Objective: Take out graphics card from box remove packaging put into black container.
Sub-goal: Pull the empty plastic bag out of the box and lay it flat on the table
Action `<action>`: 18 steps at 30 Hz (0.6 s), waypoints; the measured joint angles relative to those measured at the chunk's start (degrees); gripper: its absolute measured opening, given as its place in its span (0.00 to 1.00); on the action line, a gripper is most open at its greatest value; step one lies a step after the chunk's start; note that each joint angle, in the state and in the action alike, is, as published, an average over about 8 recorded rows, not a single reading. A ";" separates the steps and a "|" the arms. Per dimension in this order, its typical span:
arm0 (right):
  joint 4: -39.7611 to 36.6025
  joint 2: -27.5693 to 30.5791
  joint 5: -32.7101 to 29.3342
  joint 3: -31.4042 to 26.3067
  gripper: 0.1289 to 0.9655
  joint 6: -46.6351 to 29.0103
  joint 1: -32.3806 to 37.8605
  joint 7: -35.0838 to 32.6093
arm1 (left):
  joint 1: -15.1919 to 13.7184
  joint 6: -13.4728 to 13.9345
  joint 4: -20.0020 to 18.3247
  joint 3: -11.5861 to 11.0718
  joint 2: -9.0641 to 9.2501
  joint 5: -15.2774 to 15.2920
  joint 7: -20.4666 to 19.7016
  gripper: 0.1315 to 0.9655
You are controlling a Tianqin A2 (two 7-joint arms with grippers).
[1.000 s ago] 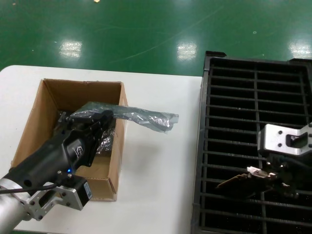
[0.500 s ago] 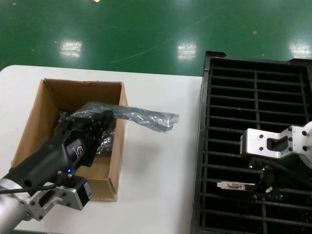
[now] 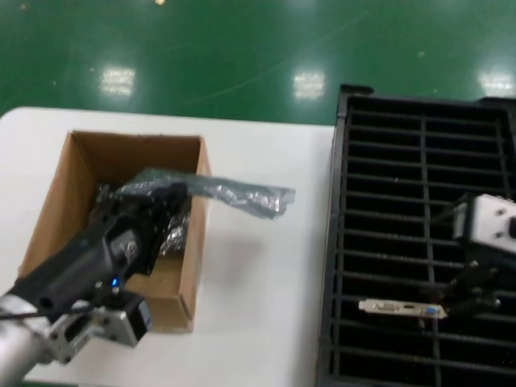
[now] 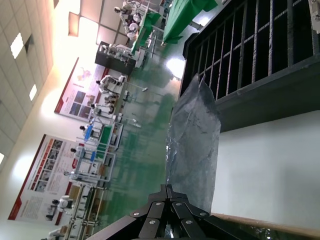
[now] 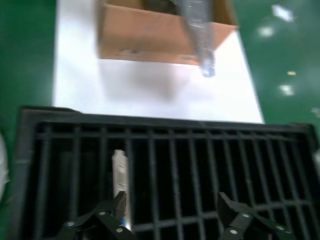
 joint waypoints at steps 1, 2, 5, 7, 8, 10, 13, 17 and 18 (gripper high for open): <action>0.48 1.10 0.12 1.38 0.52 1.93 -1.66 -0.20 | 0.00 0.00 0.00 0.00 0.00 0.00 0.00 0.01; 0.86 2.13 0.21 2.78 0.52 3.90 -3.37 -0.30 | 0.00 0.00 0.00 0.00 0.00 0.00 0.00 0.01; 1.28 4.94 0.37 7.08 0.61 10.01 -8.97 -0.14 | 0.00 0.00 0.00 0.00 0.00 0.00 0.00 0.01; 1.05 6.40 0.57 9.96 0.67 14.07 -12.73 -0.02 | 0.00 0.00 0.00 0.00 0.00 0.00 0.00 0.01; 0.79 7.01 0.77 11.41 0.70 16.08 -14.58 -0.02 | 0.00 0.00 0.00 0.00 0.00 0.00 0.00 0.01; -0.11 7.95 1.45 14.35 0.76 19.97 -18.19 -0.18 | 0.00 0.00 0.00 0.00 0.00 0.00 0.00 0.01; -2.19 8.78 3.02 18.58 0.76 24.93 -23.09 -0.54 | 0.00 0.00 0.00 0.00 0.00 0.00 0.00 0.01; -6.22 9.09 5.50 23.55 0.82 29.10 -28.40 -0.01 | 0.00 0.00 0.00 0.00 0.00 0.00 0.00 0.01; -7.41 9.05 6.25 24.60 0.84 29.56 -29.41 0.35 | 0.00 0.00 0.00 0.00 0.00 0.00 0.00 0.01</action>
